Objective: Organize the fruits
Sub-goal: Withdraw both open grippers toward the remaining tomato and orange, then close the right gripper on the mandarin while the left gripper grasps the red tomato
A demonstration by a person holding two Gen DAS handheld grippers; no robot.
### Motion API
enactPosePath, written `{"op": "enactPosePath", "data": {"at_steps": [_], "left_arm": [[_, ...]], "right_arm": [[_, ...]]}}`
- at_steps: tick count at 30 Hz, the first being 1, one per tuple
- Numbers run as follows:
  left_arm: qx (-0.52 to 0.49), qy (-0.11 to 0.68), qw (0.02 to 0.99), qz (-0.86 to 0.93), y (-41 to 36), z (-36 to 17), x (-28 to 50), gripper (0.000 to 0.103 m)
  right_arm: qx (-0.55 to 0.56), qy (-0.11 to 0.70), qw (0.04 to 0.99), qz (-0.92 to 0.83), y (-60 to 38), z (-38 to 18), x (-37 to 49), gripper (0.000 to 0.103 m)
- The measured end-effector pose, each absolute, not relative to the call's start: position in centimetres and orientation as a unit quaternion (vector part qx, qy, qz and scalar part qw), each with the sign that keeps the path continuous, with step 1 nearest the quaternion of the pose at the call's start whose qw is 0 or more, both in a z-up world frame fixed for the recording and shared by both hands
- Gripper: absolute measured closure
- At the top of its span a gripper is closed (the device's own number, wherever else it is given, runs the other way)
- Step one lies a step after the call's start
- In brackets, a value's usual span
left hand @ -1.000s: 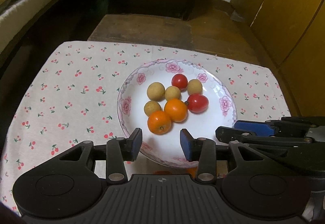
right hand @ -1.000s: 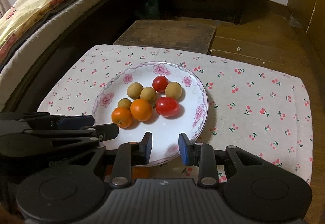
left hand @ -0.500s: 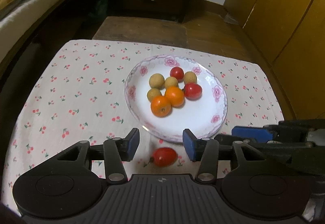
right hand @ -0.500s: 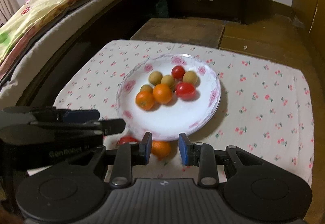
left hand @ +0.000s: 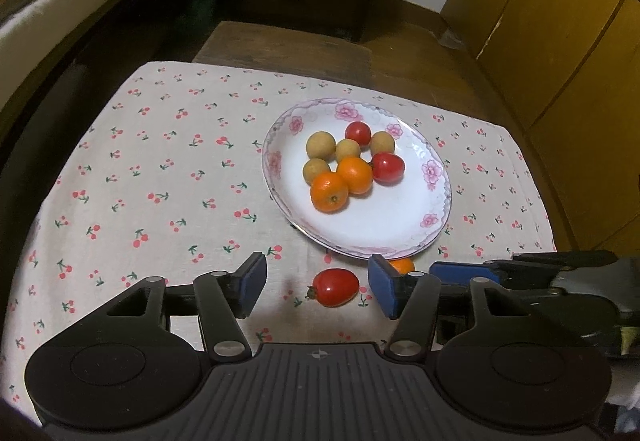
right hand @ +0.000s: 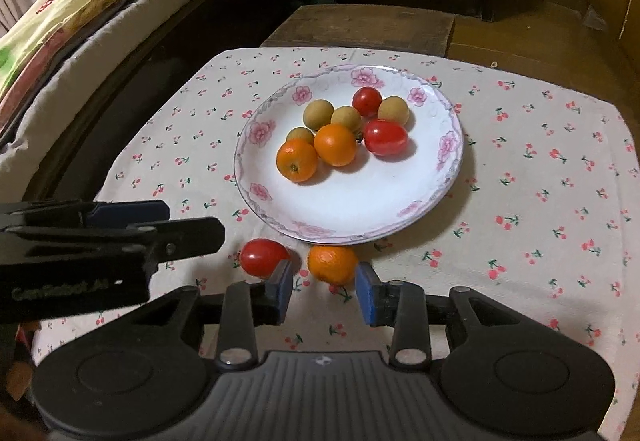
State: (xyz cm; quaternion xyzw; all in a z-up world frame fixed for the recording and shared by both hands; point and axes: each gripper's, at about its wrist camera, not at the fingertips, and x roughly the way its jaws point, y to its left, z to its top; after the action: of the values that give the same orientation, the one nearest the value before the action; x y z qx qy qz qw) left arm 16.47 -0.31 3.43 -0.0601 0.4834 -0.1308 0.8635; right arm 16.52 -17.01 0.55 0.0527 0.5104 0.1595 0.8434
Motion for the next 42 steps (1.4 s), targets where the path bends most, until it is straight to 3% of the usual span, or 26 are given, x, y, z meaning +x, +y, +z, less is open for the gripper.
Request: {"op": "enactPosePath", "data": {"at_steps": [15, 33, 42], "left_arm": [[-0.057, 0.497, 0.855, -0.139, 0.2, 2.4, 16.5, 0.037], [-0.021, 0.522, 0.833, -0.182, -3.3, -0.3, 17.4, 0.037], [-0.011, 0.528, 0.832, -0.167, -3.6, -1.3, 17.9, 0.046]], "right_arm": [[0.036, 0.518, 0.842, 0.147, -16.2, -2.0, 17.9, 0.065], [0.029, 0.53, 0.836, 0.141, -19.7, -0.4, 15.4, 0.069], [0.04, 0.534, 0.832, 0.143, -20.0, -0.4, 15.1, 0.069]]}}
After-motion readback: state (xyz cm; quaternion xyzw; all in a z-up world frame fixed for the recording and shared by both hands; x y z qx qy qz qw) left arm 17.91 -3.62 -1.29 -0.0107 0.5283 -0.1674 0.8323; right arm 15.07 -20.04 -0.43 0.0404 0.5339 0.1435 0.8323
